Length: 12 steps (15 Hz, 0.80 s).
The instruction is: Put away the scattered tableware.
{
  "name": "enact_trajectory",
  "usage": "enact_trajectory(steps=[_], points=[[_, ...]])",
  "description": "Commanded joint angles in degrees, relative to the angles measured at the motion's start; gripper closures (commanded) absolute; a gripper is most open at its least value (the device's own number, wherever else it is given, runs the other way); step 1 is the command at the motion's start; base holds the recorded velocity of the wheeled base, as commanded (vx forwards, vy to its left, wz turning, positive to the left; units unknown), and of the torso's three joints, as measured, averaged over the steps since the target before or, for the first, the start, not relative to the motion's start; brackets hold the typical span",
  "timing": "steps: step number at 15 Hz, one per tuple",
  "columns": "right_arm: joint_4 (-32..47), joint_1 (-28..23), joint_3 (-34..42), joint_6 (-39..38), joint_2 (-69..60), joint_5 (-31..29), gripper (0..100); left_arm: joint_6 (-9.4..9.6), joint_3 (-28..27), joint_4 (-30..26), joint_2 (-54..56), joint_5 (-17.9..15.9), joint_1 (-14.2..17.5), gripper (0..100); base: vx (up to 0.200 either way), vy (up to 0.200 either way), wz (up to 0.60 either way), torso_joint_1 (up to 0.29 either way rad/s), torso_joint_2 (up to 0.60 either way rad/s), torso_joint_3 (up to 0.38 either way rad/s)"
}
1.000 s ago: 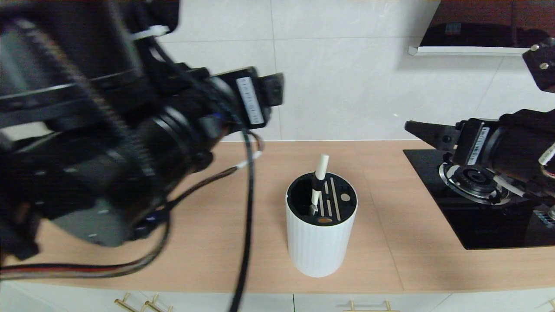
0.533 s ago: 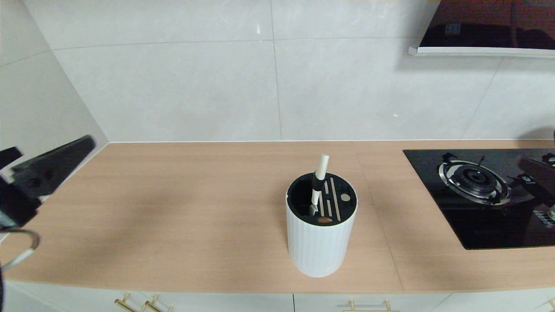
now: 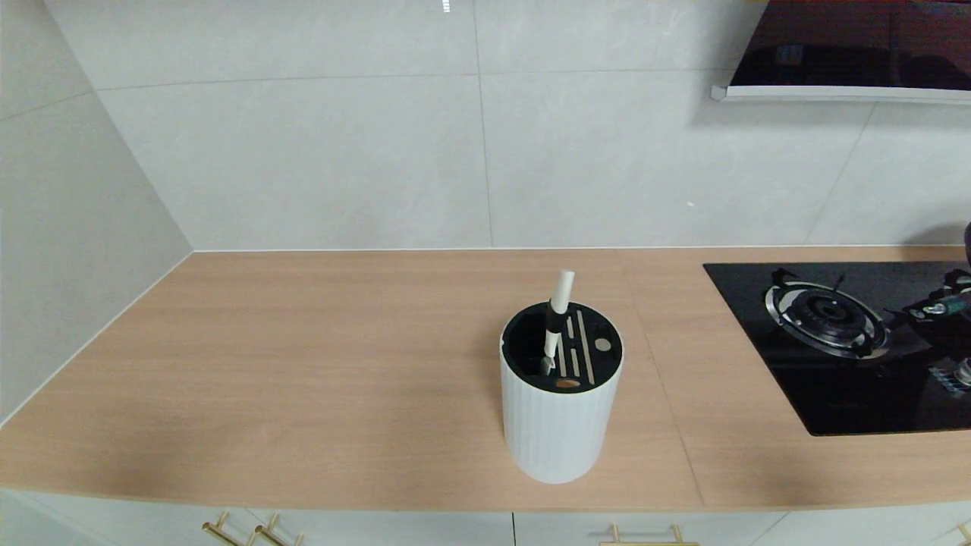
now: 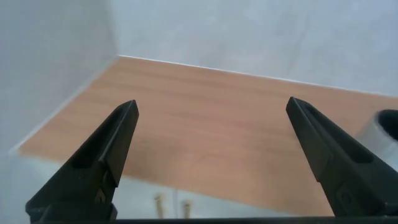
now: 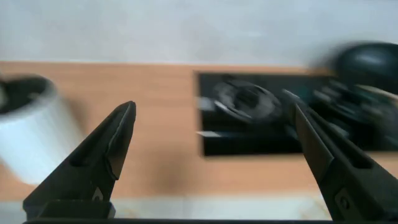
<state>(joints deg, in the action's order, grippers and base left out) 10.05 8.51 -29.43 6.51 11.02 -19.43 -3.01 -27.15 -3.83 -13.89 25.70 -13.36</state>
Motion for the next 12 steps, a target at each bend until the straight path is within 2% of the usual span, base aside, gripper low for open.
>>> enact_trajectory(steps=[1,2,3,4,6,7,8,9,10,12], points=[[-0.1,-5.2,0.0,0.1,-5.8,-0.3,0,-3.49,4.6,-0.9,8.3,2.3,6.8,0,0.000,0.000,0.00,0.000,0.00,0.000],[1.3,-9.5,1.0,0.3,-9.7,2.2,0,-4.11,4.9,-0.3,8.3,2.5,9.0,0,0.000,0.000,0.00,0.000,0.00,0.000],[1.4,-9.0,3.4,0.3,-10.8,2.8,0,-4.02,5.3,-0.7,10.3,0.7,11.8,0,0.000,0.000,0.00,0.000,0.00,0.000],[1.1,-8.9,5.3,-0.4,-10.8,0.3,0,-3.32,7.3,-1.3,12.9,-1.5,14.1,0,0.000,0.000,0.00,0.000,0.00,0.000],[0.3,-8.9,9.8,-3.4,-10.8,-1.7,0,-3.49,10.5,-0.8,13.1,0.8,14.2,0,0.000,0.000,0.00,0.000,0.00,0.000],[-1.1,-8.9,13.4,-4.8,-10.8,-1.8,0,-3.14,13.2,-0.8,13.4,0.3,14.1,0,0.000,0.000,0.00,0.000,0.00,0.000],[-4.9,-8.9,18.8,-5.1,-10.8,-1.7,0,-2.26,17.1,-0.7,13.9,-2.7,13.9,0,0.000,0.000,0.00,0.000,0.00,0.000],[-13.8,-8.9,26.8,-4.9,-10.8,-1.2,0,-2.09,21.7,0.8,13.9,-6.4,13.9,0,0.000,0.000,0.00,0.000,0.00,0.000],[-16.0,-8.9,29.4,-4.7,-10.8,1.2,0,-1.91,24.3,1.5,13.9,-9.6,13.8,0,0.000,0.000,0.00,0.000,0.00,0.000],[-12.5,-8.9,29.3,-5.5,-10.8,8.6,0,-1.03,25.6,3.4,13.9,-17.3,13.8,0,0.000,0.000,0.00,0.000,0.00,0.000]])
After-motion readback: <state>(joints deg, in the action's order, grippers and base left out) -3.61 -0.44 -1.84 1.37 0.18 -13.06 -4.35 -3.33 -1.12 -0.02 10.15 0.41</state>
